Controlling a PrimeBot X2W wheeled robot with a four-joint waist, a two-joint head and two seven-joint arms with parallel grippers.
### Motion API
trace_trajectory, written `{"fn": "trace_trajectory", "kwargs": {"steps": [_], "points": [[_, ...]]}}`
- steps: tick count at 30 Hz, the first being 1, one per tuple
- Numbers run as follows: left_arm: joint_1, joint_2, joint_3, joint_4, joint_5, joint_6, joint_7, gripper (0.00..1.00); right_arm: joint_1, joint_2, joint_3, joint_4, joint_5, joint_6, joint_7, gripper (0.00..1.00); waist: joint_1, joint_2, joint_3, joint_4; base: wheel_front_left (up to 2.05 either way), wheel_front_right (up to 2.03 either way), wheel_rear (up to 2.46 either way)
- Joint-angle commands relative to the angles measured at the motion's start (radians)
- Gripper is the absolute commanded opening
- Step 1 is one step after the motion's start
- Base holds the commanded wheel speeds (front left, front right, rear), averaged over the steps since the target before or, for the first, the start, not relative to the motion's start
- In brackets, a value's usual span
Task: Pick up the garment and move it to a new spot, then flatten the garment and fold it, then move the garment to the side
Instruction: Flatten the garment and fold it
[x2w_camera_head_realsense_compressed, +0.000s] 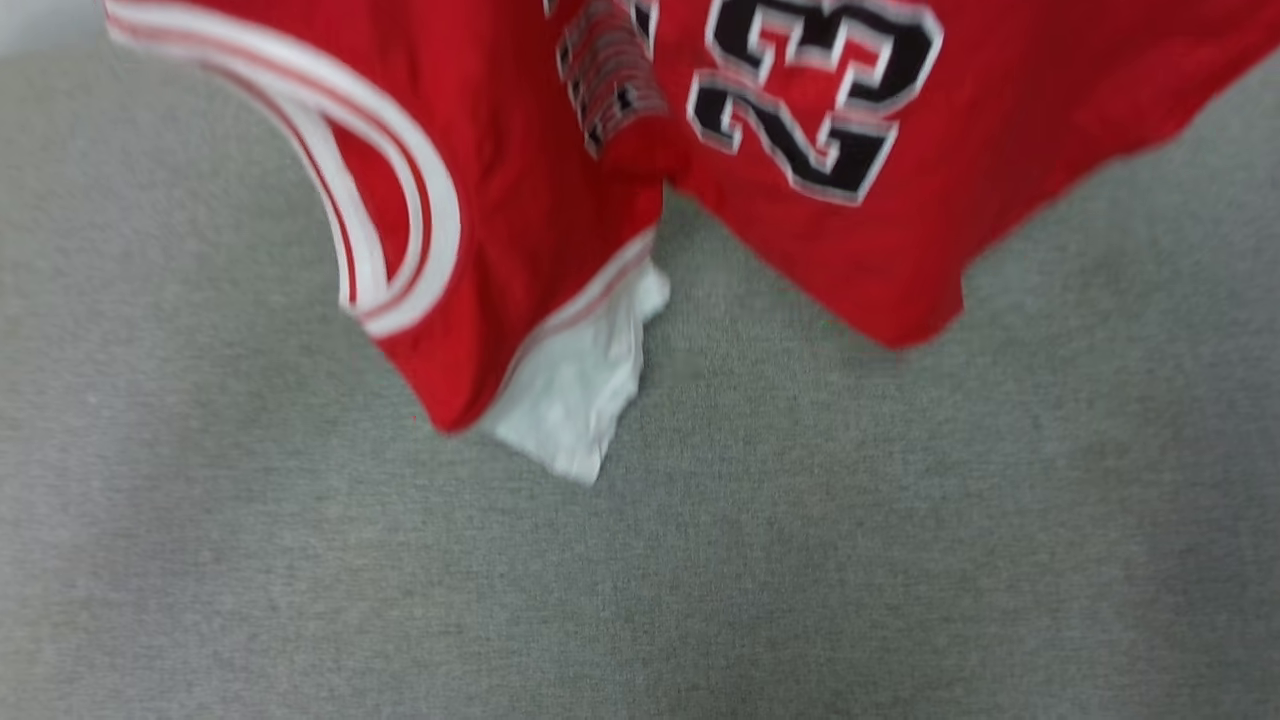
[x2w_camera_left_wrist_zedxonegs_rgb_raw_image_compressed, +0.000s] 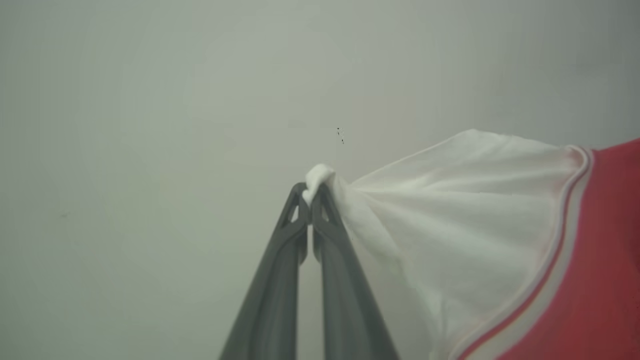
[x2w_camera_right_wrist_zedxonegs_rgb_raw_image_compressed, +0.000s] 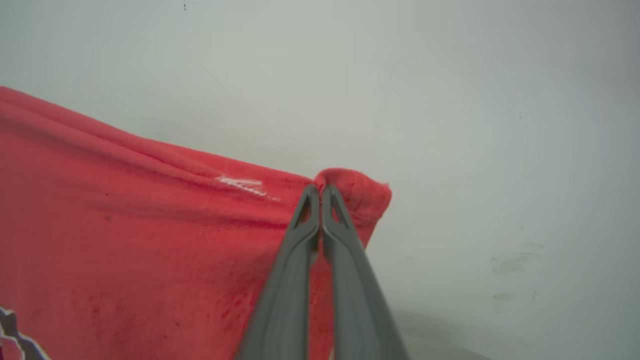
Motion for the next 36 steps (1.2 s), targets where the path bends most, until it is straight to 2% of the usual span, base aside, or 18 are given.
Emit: {"fn": "trace_trajectory", "kwargs": {"steps": [1, 6, 10, 15, 19, 24, 28, 32, 36], "points": [[-0.037, 0.0, 0.0, 0.027, 0.01, -0.011, 0.006, 0.0, -0.031, -0.005, -0.003, 0.016, -0.012, -0.001, -0.008, 0.0, -0.0001, 0.0, 0.095, -0.003, 0.0, 0.0, 0.0], [-0.314, -0.046, -0.031, 0.224, 0.085, -0.121, 0.039, 0.0, -0.243, 0.018, -0.005, 0.166, -0.079, -0.002, -0.067, 0.0, -0.0001, 0.0, 0.205, -0.008, 0.0, 0.0, 0.0], [-0.54, -0.127, -0.067, 0.394, 0.154, -0.187, 0.022, 0.0, -0.402, 0.022, 0.022, 0.302, -0.146, -0.002, -0.152, 0.0, -0.0001, 0.0, 0.26, -0.003, 0.0, 0.0, 0.0], [-0.762, -0.214, -0.1, 0.607, 0.226, -0.22, -0.051, 0.0, -0.578, 0.036, 0.016, 0.49, -0.239, -0.002, -0.281, 0.0, -0.0001, 0.0, 0.31, 0.009, 0.0, 0.0, 0.0], [-0.854, -0.267, -0.126, 0.751, 0.261, -0.234, -0.144, 0.0, -0.686, 0.055, -0.009, 0.622, -0.311, -0.003, -0.391, 0.0, -0.0001, 0.0, 0.34, 0.026, 0.0, 0.0, 0.0], [-0.817, -0.322, -0.18, 0.882, 0.255, -0.246, -0.232, 0.0, -0.732, 0.082, -0.027, 0.753, -0.371, -0.003, -0.505, 0.0, -0.0001, 0.0, 0.36, 0.048, 0.0, 0.0, 0.0], [-0.694, -0.375, -0.212, 0.93, 0.228, -0.25, -0.281, 0.0, -0.693, 0.14, -0.108, 0.839, -0.328, -0.002, -0.567, 0.0, -0.0001, 0.0, 0.359, 0.069, 0.0, 0.0, 0.0], [-0.535, -0.433, -0.228, 0.924, 0.201, -0.252, -0.299, 0.0, -0.609, 0.154, -0.098, 0.895, -0.336, -0.002, -0.623, 0.0, -0.0001, 0.0, 0.33, 0.088, 0.0, 0.0, 0.0], [-0.348, -0.481, -0.2, 0.829, 0.2, -0.253, -0.301, 0.0, -0.497, 0.17, -0.087, 0.938, -0.307, -0.001, -0.662, 0.0, -0.0001, 0.0, 0.281, 0.1, 0.0, 0.0, 0.0]]}}
